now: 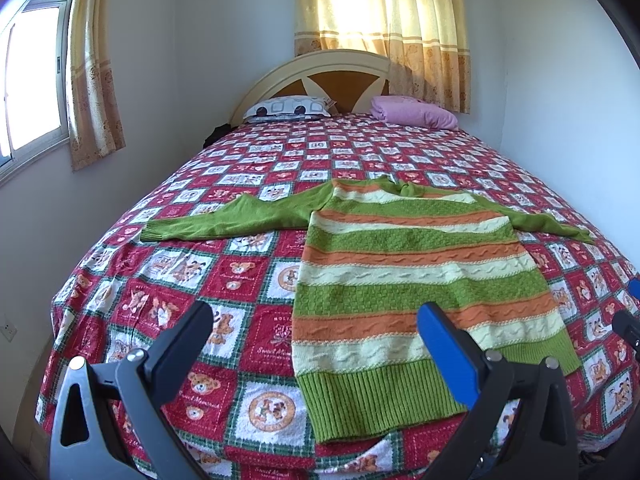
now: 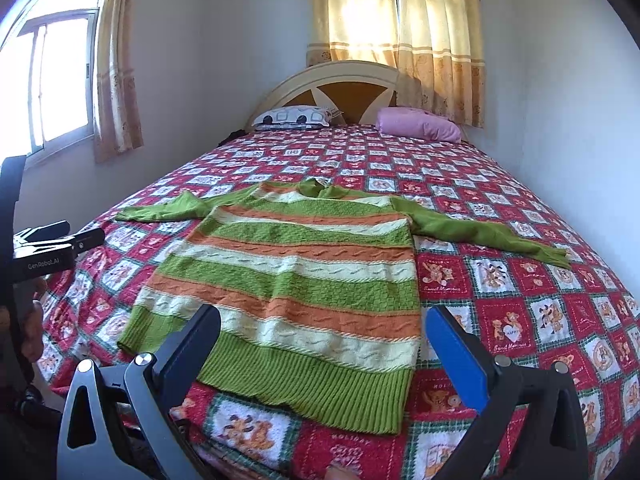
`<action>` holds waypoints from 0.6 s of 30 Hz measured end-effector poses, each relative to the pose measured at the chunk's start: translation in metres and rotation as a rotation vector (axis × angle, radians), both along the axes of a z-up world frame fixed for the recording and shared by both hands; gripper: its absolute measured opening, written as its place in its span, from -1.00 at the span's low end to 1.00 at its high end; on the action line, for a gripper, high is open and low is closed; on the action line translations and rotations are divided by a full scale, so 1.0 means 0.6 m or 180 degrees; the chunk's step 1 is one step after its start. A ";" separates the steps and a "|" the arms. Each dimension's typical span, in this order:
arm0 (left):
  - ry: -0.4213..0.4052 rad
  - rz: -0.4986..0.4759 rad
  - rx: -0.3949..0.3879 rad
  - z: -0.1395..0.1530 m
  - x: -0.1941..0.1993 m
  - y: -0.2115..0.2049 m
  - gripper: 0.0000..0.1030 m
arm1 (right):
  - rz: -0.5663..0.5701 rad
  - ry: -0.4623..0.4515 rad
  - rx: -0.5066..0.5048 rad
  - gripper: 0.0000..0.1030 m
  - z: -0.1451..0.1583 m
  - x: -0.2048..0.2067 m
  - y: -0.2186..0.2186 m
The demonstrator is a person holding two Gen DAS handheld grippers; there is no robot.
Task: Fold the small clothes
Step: 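Reach the right tool to the green sleeve cuff and grasp it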
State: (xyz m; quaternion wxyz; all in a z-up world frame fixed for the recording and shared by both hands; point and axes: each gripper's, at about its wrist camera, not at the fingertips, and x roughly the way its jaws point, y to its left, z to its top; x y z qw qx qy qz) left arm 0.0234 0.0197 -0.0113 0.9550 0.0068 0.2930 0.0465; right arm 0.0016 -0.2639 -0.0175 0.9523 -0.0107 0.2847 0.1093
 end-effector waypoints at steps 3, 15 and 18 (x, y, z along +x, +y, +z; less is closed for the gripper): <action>0.0022 0.0016 0.0016 -0.005 0.024 0.003 1.00 | -0.0074 0.0084 -0.0001 0.98 -0.010 0.030 -0.015; 0.0245 -0.0008 0.0222 -0.042 0.143 -0.008 1.00 | -0.0484 0.0335 0.0021 0.98 -0.036 0.140 -0.100; 0.0331 -0.0042 0.0275 -0.056 0.176 -0.013 1.00 | -0.0603 0.0419 0.0040 0.98 -0.045 0.170 -0.124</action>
